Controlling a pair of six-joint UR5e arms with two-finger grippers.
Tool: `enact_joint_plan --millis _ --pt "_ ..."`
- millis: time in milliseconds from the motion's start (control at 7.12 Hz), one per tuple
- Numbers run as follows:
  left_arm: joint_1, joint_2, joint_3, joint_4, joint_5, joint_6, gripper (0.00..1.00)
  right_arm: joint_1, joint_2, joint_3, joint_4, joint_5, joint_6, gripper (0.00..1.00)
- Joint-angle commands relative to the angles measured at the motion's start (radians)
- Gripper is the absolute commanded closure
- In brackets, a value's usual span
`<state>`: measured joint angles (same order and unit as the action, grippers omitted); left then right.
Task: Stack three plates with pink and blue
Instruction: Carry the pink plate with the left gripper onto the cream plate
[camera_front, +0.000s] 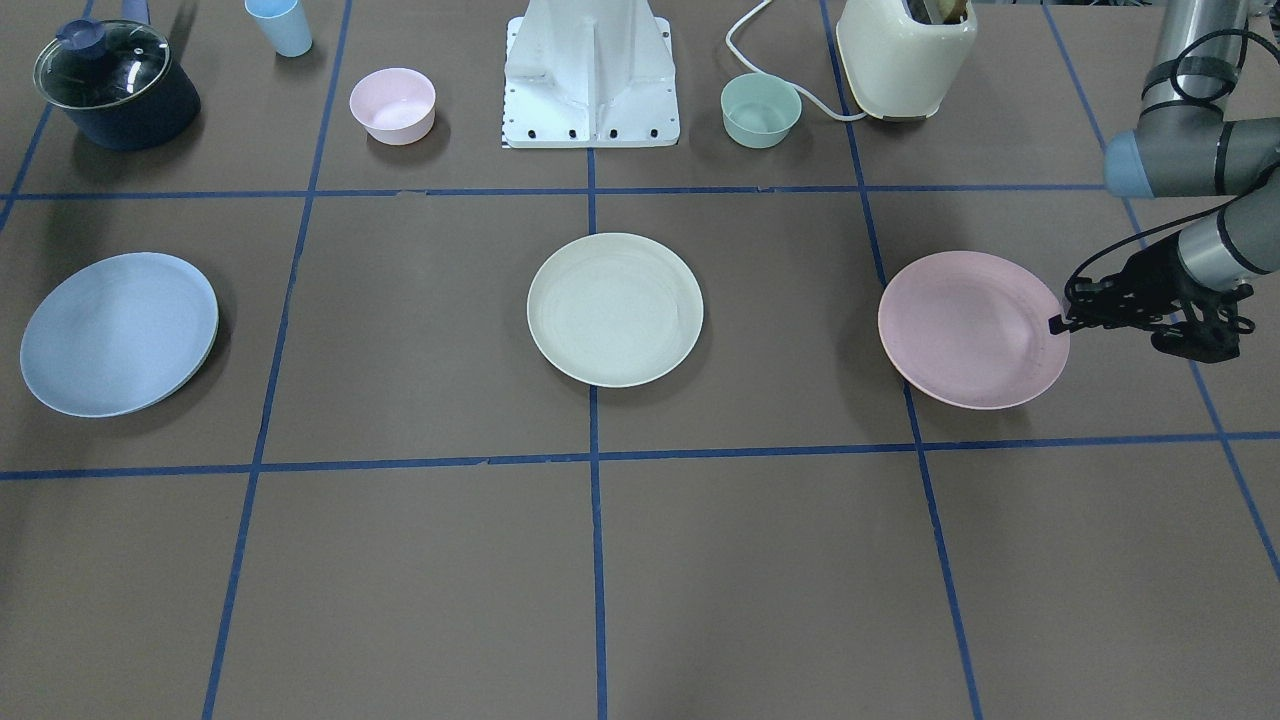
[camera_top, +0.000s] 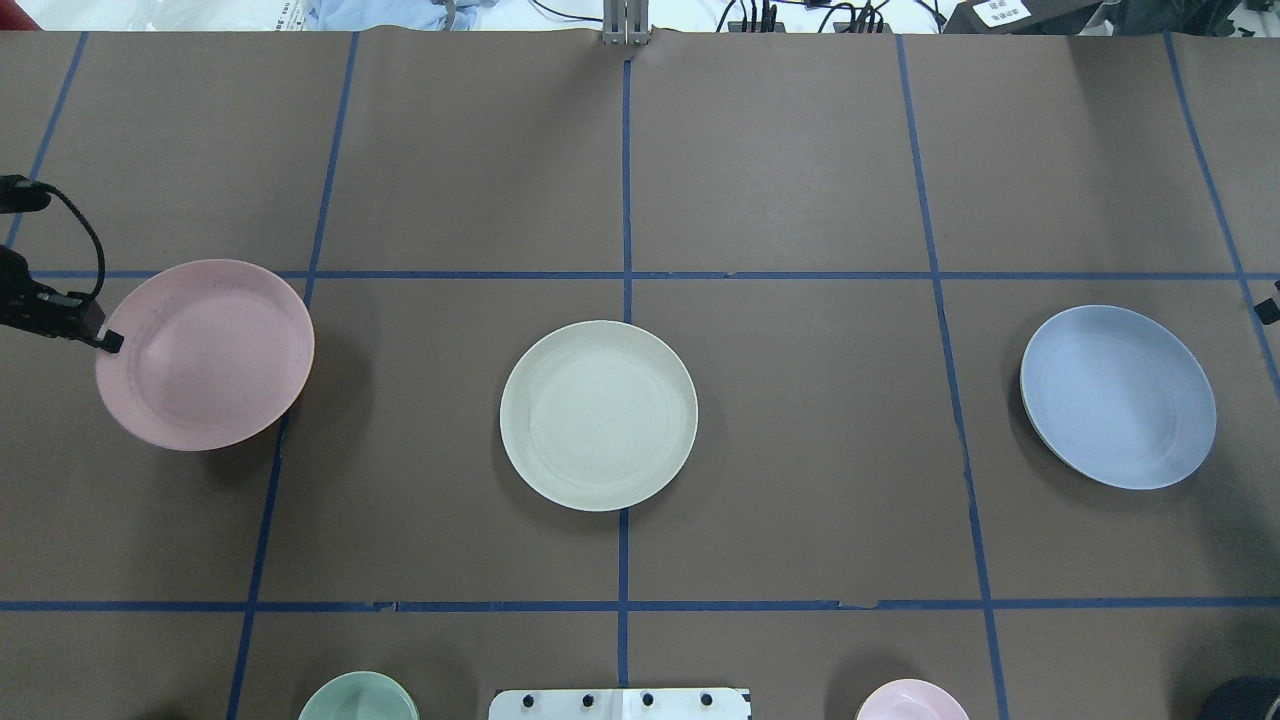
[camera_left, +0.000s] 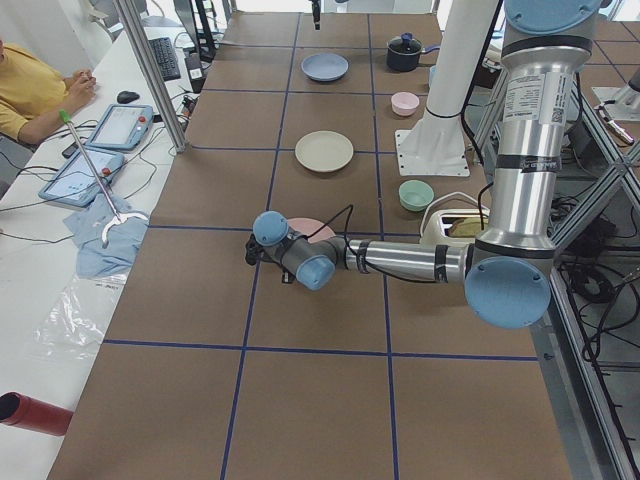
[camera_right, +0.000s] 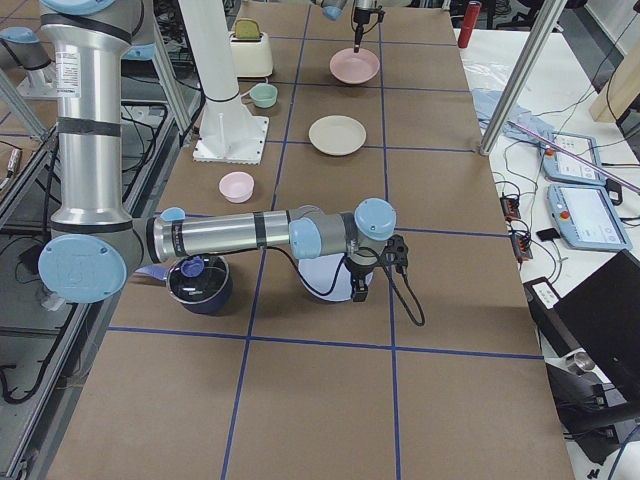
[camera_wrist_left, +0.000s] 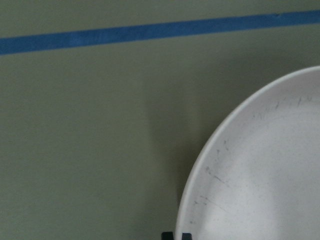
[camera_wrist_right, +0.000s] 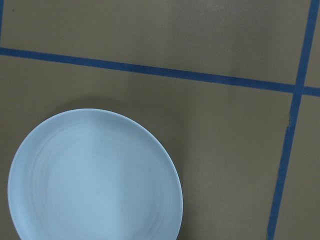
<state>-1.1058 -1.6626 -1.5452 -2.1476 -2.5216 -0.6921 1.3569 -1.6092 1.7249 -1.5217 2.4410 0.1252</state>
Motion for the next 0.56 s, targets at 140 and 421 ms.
enact_joint_plan --millis 140,421 --pt "0.213 -0.155 -0.22 0.034 0.013 -0.451 1.0 -0.01 0.005 -0.002 0.0 0.007 0.001 0.0" --pt "0.393 -0.317 -0.217 0.031 0.149 -0.716 1.0 -0.01 0.009 -0.002 0.002 0.029 0.001 0.0"
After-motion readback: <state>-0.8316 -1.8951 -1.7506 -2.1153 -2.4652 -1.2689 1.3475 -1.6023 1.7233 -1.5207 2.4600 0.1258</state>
